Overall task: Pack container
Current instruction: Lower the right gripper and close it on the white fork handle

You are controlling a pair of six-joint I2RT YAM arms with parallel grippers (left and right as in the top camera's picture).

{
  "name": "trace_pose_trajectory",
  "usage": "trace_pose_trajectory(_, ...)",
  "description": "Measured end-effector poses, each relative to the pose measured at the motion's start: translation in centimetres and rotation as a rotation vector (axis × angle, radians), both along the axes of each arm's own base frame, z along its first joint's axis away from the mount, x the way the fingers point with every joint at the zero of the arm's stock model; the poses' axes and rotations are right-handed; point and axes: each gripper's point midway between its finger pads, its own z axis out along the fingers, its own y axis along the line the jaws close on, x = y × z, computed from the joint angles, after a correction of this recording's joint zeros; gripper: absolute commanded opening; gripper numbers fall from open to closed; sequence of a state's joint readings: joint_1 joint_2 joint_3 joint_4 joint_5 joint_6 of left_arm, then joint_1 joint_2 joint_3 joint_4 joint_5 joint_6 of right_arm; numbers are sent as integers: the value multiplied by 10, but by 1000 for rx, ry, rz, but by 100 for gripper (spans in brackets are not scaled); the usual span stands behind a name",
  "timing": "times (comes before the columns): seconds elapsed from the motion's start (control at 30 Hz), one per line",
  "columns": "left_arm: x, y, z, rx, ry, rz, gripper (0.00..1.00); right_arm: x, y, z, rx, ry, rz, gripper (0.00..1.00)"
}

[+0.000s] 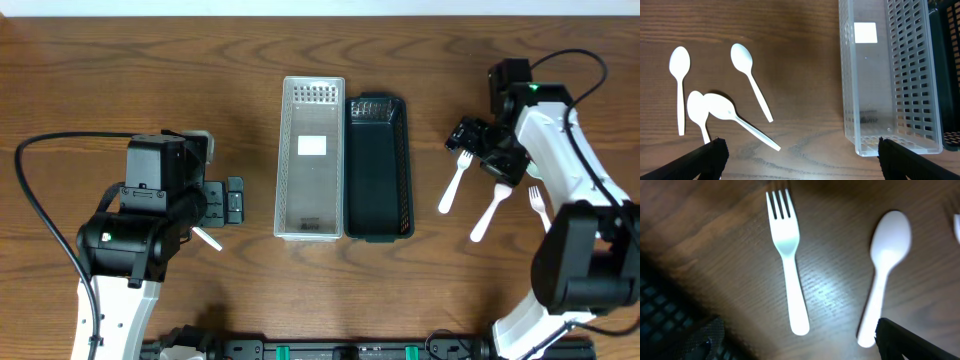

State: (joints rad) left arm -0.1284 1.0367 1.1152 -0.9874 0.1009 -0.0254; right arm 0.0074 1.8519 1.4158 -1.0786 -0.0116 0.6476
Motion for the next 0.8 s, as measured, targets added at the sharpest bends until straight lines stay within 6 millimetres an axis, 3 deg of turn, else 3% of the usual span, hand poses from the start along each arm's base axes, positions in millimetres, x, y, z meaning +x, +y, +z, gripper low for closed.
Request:
trace_pose_trajectory(0.4,0,0,0,0,1,0,98,18,34,-31,2,-7,79,99)
trace_pose_trajectory(0.63,0,0,0,0,1,0,98,20,35,-51,-1,20,77,99)
trace_pose_trajectory(0.8,0,0,0,0,1,0,98,25,35,-54,0,5,77,99)
